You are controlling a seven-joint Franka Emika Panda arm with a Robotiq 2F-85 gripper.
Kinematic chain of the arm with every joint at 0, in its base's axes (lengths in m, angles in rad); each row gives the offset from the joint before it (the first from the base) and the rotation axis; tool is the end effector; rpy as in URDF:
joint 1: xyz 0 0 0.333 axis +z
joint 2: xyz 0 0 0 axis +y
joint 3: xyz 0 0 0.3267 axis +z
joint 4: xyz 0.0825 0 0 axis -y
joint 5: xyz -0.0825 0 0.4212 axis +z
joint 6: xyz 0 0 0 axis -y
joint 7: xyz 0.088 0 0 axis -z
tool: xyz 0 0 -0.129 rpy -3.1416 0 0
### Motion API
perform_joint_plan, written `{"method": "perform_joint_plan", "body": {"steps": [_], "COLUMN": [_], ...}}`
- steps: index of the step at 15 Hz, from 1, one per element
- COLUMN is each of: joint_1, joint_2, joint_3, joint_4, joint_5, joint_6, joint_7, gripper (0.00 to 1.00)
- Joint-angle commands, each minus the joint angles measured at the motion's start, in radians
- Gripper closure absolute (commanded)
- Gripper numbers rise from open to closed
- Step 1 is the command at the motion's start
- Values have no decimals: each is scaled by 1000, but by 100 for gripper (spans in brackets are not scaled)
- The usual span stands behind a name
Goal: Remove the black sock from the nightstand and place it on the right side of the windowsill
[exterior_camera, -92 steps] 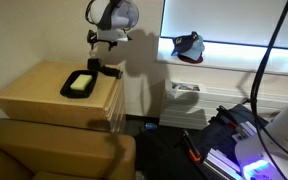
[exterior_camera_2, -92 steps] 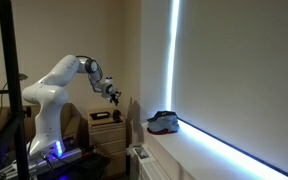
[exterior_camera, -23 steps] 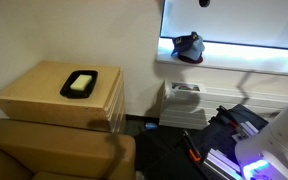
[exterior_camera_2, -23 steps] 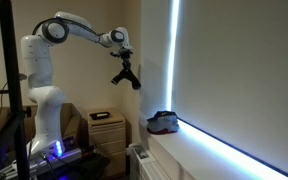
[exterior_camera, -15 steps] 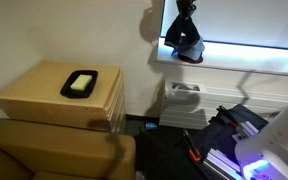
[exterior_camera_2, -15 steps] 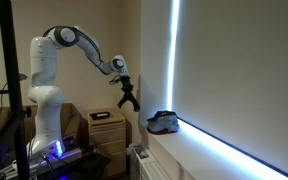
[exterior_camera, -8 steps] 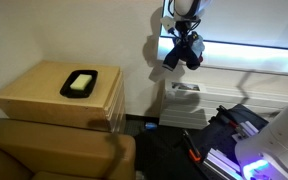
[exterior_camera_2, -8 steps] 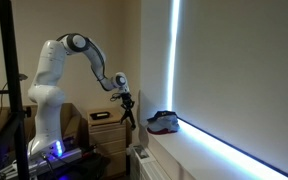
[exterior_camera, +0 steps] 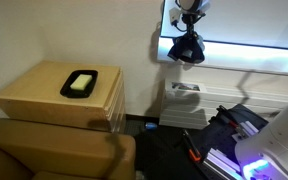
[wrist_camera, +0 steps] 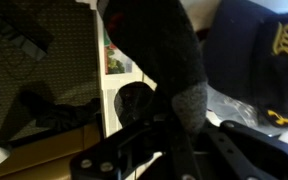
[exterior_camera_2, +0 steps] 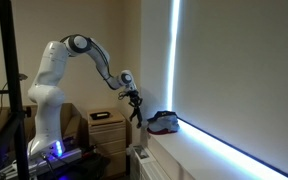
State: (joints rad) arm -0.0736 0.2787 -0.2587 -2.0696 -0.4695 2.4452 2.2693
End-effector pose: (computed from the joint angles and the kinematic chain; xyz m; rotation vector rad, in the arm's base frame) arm 0.5930 -0.2099 0.2752 1.2854 -2.6530 0.5554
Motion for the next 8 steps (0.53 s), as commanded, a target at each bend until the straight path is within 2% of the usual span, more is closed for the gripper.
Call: {"method": "perform_joint_plan", "body": {"steps": [1,6,8], "joint_1": [-69,-186,-236], "joint_2": [82,272,374], "joint_3": [-69,-172,-197], "joint_4": [176,447,570], "joint_5": [51,159,235], "joint_6": [33,87,54], "joint_7": [7,43,67], "gripper": [99,99,99]}}
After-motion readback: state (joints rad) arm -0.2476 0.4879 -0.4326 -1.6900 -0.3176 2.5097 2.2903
